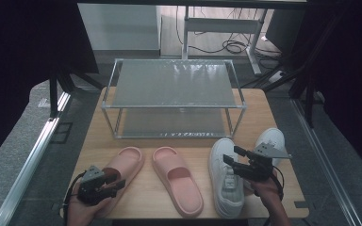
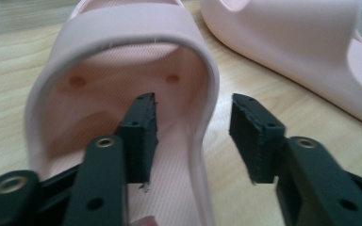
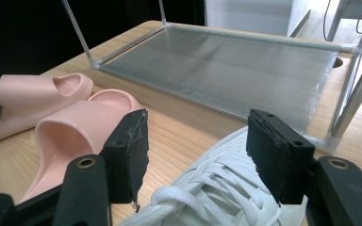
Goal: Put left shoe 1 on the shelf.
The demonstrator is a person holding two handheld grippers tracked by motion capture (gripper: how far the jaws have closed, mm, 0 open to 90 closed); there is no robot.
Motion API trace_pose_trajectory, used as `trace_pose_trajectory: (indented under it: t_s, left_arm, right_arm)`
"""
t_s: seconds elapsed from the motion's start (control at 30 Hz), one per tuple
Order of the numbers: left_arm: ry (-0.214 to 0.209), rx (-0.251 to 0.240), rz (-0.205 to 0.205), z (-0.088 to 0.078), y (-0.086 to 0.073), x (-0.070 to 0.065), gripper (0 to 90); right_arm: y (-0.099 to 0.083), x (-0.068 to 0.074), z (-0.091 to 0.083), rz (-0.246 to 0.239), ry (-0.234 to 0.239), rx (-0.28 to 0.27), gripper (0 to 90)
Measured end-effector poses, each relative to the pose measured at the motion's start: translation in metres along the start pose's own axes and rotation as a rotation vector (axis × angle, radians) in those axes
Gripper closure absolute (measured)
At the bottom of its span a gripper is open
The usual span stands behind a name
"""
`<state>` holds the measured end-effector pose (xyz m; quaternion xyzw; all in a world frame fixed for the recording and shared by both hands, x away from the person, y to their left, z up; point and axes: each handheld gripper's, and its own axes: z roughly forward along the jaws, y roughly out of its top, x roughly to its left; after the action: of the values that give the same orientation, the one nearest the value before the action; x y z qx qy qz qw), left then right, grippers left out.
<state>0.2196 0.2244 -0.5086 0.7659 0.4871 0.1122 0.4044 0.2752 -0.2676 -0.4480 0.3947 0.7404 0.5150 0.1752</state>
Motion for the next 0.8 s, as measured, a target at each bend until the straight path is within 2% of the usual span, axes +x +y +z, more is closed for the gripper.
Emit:
trace_pose_trajectory:
  t_s: [0.17,0.3,0.37,0.4,0.43,0.47,0.6,0.67,0.77,0.8]
  left_arm:
    - [0.010,0.010,0.015,0.010,0.005,-0.001,63.6]
    - [0.007,0.041,0.029,0.019,0.008,-0.002,75.7]
    - [0.020,0.034,0.042,0.019,0.008,-0.003,80.1]
    - [0.045,0.042,0.066,0.018,0.010,-0.006,81.4]
    - [0.045,0.042,0.066,0.018,0.010,-0.006,82.8]
    - [0.073,0.043,0.086,0.017,0.012,-0.008,84.1]
    - [0.072,0.039,0.076,0.015,0.016,-0.007,84.9]
    - [0.071,0.017,0.057,0.012,0.021,-0.004,84.9]
    - [0.079,-0.001,0.051,0.010,0.027,-0.004,84.9]
    - [0.080,-0.021,0.047,0.009,0.033,-0.003,84.9]
  right_arm:
    - [-0.001,-0.002,-0.002,0.002,-0.007,-0.003,39.6]
    - [-0.002,-0.002,-0.005,0.007,-0.013,-0.006,39.7]
    - [-0.002,-0.002,-0.005,0.006,-0.014,-0.005,39.7]
    - [-0.002,-0.002,-0.005,0.007,-0.014,-0.002,39.7]
    - [-0.002,-0.002,-0.005,0.007,-0.014,-0.002,39.7]
    - [-0.003,-0.001,-0.004,0.004,-0.014,0.001,39.7]
    - [-0.003,0.000,-0.003,0.001,-0.011,0.004,39.7]
    - [-0.003,0.000,-0.003,0.001,-0.012,0.004,39.7]
    - [-0.003,-0.001,-0.003,0.004,-0.012,0.004,39.7]
    - [-0.003,-0.001,-0.003,0.008,-0.015,0.003,39.7]
